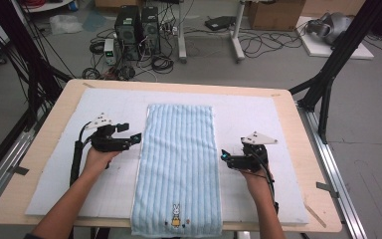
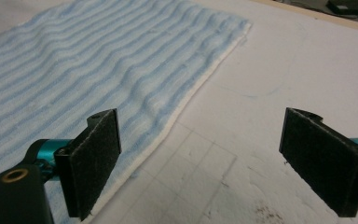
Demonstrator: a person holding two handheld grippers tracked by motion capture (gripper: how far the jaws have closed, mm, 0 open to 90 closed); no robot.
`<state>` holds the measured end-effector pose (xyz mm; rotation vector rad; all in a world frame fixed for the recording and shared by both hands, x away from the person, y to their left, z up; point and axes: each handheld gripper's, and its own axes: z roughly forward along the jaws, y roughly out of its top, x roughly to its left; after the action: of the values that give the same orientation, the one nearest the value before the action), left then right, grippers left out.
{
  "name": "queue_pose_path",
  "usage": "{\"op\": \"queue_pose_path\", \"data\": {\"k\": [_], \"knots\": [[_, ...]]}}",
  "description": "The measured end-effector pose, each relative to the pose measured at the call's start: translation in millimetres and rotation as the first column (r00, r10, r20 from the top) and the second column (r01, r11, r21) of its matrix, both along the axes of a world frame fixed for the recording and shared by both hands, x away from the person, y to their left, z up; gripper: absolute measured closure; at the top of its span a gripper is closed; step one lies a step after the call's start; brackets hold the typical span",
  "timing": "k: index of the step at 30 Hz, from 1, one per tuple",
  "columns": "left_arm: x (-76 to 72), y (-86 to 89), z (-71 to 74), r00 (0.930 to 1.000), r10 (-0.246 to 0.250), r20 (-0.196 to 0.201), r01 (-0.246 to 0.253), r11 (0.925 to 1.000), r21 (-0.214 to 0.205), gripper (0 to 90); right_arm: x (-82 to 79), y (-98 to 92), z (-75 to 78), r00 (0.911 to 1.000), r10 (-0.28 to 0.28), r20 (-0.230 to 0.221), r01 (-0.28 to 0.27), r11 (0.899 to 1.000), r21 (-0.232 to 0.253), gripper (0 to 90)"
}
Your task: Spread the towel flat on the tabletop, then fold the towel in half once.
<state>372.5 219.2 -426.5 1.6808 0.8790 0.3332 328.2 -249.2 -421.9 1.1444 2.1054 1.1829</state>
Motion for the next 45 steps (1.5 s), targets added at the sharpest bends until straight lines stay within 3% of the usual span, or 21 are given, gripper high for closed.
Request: {"op": "queue_pose_path", "data": {"k": [5, 10, 23, 30, 33, 35, 38, 45], "knots": [[-1.4, 4.7, -1.0, 0.9998, 0.017, 0.006, -0.017, 0.9998, -0.008, 20.3, -5.3, -7.9, 6.3, 0.9986, -0.016, 0.051, 0.016, 1.0, 0.009, 11.6], [-4.4, 5.5, -1.6, 0.9998, 0.015, 0.01, -0.015, 0.9999, 0.003, 21.1, -1.6, -6.0, 3.3, 0.9995, -0.023, 0.02, 0.023, 1.0, 0.004, 11.6], [-3.5, 7.0, -3.1, 0.9993, 0.036, 0.011, -0.036, 0.9993, 0.002, 21.3, -0.3, -4.9, 3.3, 0.9995, -0.025, 0.016, 0.025, 0.999, 0.022, 11.5], [1.7, 7.1, -7.2, 0.9985, 0.049, -0.024, -0.049, 0.9988, -0.004, 21.7, 2.1, -3.1, 1.5, 0.9997, -0.021, 0.012, 0.021, 1.0, 0.014, 11.5], [9.7, 3.9, -7.3, 0.9952, 0.059, -0.078, -0.058, 0.998, 0.024, 21.9, 2.8, -1.4, 0.6, 0.9999, -0.012, 0.009, 0.012, 1.0, 0.007, 11.5], [12.7, 2.4, -8.8, 0.9953, 0.055, -0.08, -0.054, 0.9984, 0.013, 22.6, 2.2, -0.8, 0.8, 0.9999, -0.012, 0.009, 0.011, 1.0, 0.009, 11.5], [19.0, 0.0, -9.3, 0.9941, 0.062, -0.09, -0.059, 0.9978, 0.031, 23.6, 1.6, -1.3, 1.6, 0.9999, -0.011, 0.011, 0.011, 1.0, 0.013, 11.5], [42.6, -11.0, -3.9, 0.9845, 0.113, -0.134, -0.105, 0.9922, 0.066, 25.5, 3.0, -1.7, 1.1, 0.9999, -0.014, 0.003, 0.014, 1.0, 0.025, 11.5]]}}
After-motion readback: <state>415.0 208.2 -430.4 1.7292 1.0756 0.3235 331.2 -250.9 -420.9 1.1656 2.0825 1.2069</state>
